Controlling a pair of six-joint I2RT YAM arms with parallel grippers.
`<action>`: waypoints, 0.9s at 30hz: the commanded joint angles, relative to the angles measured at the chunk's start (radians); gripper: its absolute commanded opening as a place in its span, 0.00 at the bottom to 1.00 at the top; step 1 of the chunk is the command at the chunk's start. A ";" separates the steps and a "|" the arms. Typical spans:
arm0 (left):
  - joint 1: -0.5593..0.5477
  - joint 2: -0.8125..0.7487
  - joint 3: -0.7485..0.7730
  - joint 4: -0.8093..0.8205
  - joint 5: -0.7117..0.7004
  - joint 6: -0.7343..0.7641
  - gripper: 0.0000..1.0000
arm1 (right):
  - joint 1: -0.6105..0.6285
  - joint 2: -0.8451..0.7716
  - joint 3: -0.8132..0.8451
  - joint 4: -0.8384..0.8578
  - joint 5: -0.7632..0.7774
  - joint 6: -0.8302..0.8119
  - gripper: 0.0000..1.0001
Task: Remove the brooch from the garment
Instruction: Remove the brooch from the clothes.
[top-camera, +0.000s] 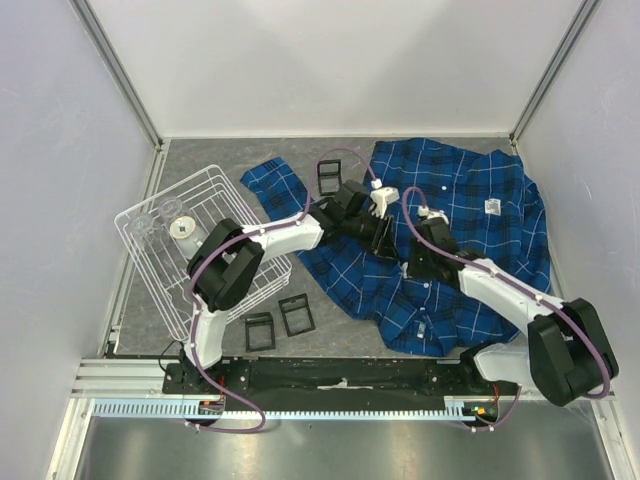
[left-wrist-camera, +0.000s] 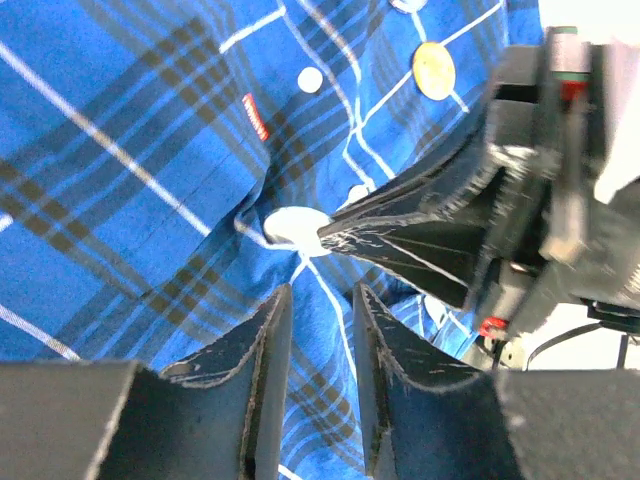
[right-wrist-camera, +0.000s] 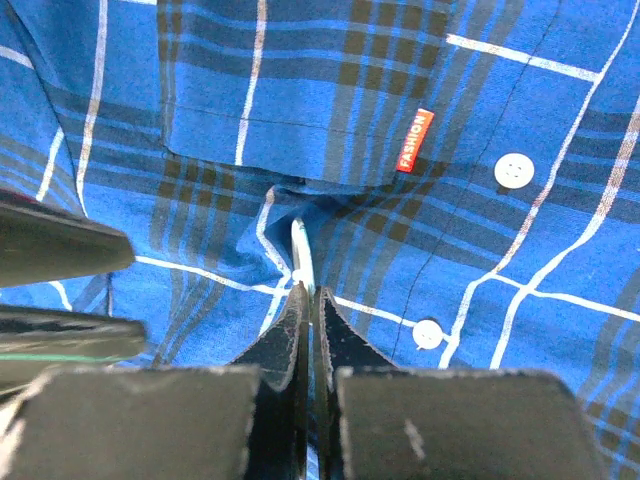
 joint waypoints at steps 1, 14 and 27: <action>-0.001 0.039 -0.077 0.065 -0.022 -0.111 0.37 | 0.128 0.073 0.139 -0.230 0.317 0.037 0.00; 0.016 0.110 -0.131 0.094 -0.096 -0.114 0.41 | 0.230 0.046 0.170 -0.425 0.517 0.172 0.00; 0.022 -0.424 -0.350 0.111 0.035 -0.121 0.70 | 0.228 -0.281 0.116 -0.181 -0.112 -0.079 0.00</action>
